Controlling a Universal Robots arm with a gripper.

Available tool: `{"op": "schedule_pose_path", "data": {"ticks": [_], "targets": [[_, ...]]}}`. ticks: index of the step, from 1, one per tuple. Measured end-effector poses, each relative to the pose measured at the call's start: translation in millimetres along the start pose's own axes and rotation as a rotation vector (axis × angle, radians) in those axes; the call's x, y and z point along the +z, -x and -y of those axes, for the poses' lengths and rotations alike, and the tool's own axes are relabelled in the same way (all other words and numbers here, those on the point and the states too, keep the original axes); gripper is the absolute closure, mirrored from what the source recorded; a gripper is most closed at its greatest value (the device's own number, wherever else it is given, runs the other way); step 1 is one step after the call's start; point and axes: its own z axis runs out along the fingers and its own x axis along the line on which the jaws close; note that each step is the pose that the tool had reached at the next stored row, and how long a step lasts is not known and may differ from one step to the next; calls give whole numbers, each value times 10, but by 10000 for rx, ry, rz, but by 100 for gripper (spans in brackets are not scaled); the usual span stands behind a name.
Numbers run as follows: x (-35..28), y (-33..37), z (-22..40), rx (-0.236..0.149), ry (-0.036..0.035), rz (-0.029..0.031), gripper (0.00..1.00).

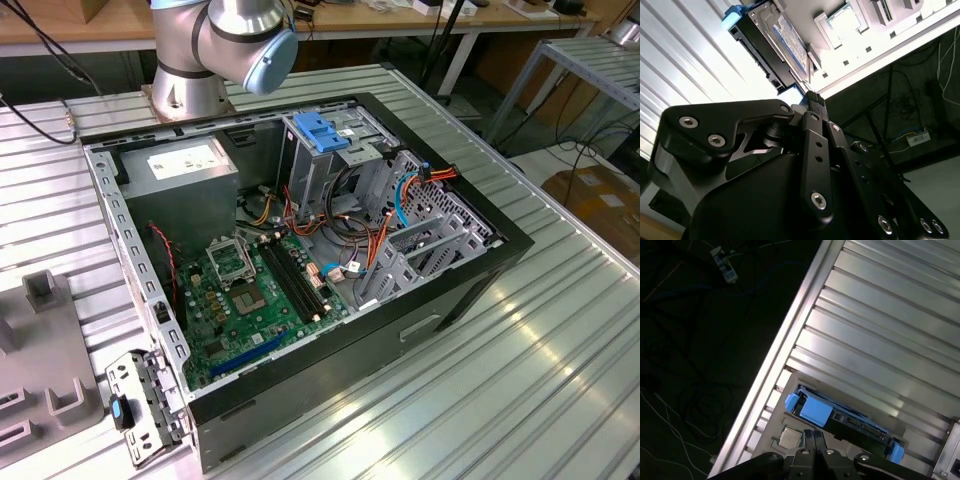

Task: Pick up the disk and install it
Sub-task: 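Pick up the disk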

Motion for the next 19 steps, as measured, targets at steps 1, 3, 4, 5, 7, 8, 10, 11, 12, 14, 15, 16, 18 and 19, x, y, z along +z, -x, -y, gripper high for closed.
{"op": "schedule_pose_path", "data": {"ticks": [1, 3, 4, 5, 7, 8, 10, 11, 12, 14, 15, 16, 18, 19], "targets": [[0, -1, 0, -58, -1, -2, 89], [0, -4, 1, -208, -5, -9, 89], [0, -4, 2, -302, -8, -12, 89], [0, -5, 2, -413, -11, -17, 89], [1, -5, 3, -583, -15, -24, 89], [0, -4, 3, -733, -18, -30, 89], [0, -4, 3, -963, -25, -40, 89], [1, -4, 3, -1054, -26, -42, 89], [1, -4, 3, -1140, -28, -46, 89], [1, -4, 3, -1340, -33, -55, 89], [1, -4, 3, -1503, -36, -61, 89], [1, -4, 3, -1587, -38, -64, 89], [1, -4, 3, -1766, -42, -72, 89], [1, -4, 3, -1855, -45, -76, 89]]}}
